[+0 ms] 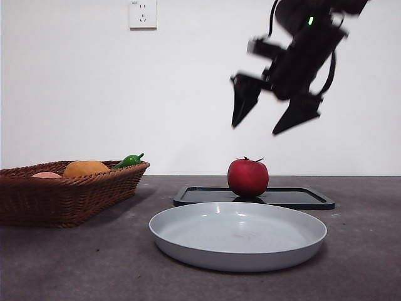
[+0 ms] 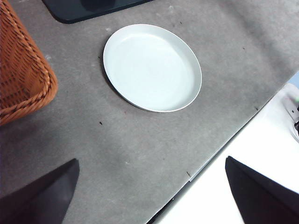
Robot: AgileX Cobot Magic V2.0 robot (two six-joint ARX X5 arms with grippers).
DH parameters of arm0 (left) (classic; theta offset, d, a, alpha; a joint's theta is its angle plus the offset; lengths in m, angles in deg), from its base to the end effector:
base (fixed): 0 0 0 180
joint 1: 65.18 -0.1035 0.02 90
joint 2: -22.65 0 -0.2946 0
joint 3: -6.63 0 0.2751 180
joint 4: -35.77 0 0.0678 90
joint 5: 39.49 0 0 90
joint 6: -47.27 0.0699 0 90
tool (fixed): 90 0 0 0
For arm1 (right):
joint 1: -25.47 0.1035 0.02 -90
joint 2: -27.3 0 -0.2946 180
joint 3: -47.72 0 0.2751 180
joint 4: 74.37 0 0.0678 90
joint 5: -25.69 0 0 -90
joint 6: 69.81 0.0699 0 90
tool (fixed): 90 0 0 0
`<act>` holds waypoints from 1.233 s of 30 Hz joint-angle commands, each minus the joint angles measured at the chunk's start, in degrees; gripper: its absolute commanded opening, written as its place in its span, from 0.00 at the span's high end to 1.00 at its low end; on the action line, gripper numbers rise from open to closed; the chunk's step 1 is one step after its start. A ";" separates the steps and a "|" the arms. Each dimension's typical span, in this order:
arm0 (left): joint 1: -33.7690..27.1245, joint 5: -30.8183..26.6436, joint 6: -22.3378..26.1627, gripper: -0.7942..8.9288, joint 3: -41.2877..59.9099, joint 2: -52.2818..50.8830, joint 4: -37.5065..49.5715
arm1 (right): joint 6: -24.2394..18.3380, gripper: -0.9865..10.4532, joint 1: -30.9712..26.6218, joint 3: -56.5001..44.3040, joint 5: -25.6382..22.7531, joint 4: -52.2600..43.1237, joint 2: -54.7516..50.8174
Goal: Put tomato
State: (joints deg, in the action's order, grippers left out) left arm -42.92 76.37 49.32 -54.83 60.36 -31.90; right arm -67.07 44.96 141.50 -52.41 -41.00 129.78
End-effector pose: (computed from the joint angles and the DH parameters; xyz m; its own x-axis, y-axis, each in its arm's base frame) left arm 0.1114 -0.0786 0.3038 0.4346 -0.6492 -0.6242 0.6542 0.7039 -0.2766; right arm 0.4257 0.1660 0.2583 0.6160 0.4367 -0.6556 -0.4400 0.8811 0.1735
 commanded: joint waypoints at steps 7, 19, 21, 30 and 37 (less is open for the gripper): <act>0.15 0.39 0.48 0.41 -1.03 0.28 0.61 | -3.43 0.48 0.31 1.42 0.11 12.02 -15.10; 0.15 0.39 0.50 0.41 -1.03 0.28 0.63 | -4.50 0.48 1.20 0.20 0.11 29.27 -34.23; 0.15 0.39 0.50 0.41 -1.03 0.28 0.63 | -4.50 0.48 1.97 -1.42 0.15 29.99 -37.40; 0.15 0.39 0.50 0.41 -1.03 0.28 0.66 | -2.56 0.48 7.34 -15.43 4.79 29.94 -51.54; 0.15 0.39 0.50 0.41 -1.03 0.28 0.68 | -1.27 0.49 11.21 -25.75 5.20 29.68 -60.11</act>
State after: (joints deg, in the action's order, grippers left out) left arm -42.94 76.37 49.32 -54.83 60.36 -31.85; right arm -69.32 55.58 115.99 -47.40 -10.88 69.93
